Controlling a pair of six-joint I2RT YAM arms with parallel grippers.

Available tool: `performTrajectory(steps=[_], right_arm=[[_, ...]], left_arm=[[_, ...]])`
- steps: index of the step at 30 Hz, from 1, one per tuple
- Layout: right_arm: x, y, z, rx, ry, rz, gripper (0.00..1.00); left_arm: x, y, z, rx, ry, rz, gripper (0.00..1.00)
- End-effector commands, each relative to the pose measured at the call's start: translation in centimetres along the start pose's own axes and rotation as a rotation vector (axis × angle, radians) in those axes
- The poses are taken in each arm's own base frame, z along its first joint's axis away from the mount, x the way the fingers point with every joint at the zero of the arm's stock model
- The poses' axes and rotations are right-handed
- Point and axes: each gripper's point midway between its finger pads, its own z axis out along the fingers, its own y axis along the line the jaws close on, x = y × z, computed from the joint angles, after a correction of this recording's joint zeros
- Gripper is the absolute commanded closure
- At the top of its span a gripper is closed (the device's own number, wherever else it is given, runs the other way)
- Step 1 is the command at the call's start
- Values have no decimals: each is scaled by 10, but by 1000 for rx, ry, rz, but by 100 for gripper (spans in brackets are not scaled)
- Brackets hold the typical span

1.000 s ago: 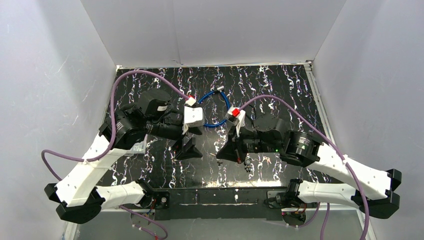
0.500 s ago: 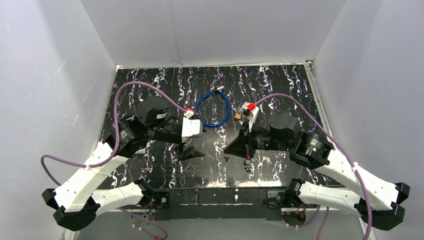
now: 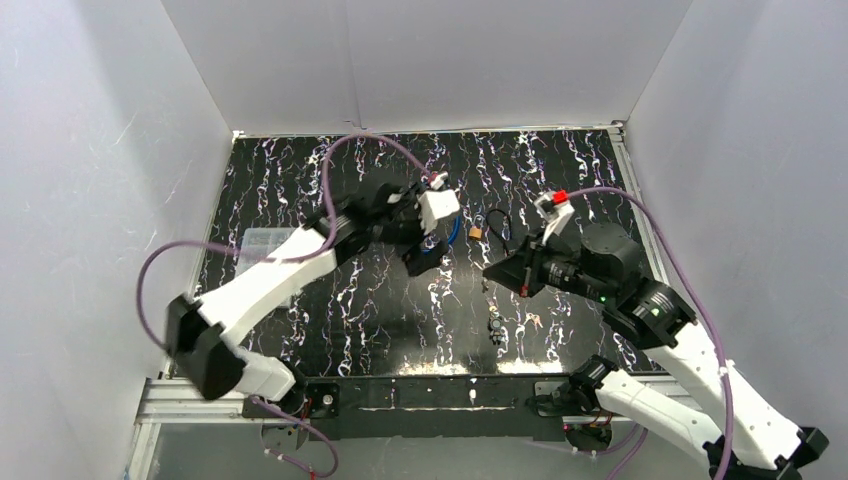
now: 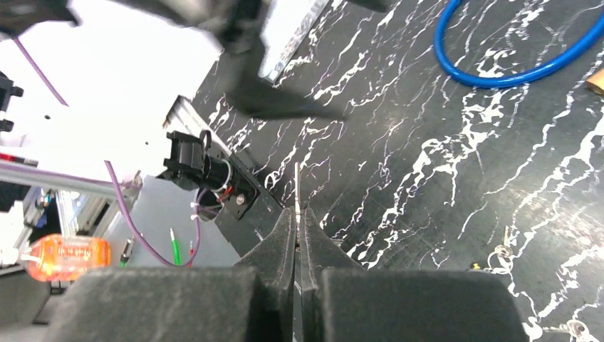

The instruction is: Unlock with the key

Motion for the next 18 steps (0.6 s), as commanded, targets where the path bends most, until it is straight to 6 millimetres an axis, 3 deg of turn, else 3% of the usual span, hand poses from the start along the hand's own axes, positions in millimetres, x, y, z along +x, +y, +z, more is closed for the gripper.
performTrajectory(steps=[1, 12, 18], right_arm=[[-12, -5, -19, 46, -85, 23, 99], [-17, -12, -34, 98, -146, 42, 99], [-24, -15, -41, 133, -171, 32, 99]], left_arm=[[18, 51, 32, -65, 92, -280, 2], [76, 79, 104, -36, 292, -291, 2], [107, 71, 124, 22, 391, -350, 10]])
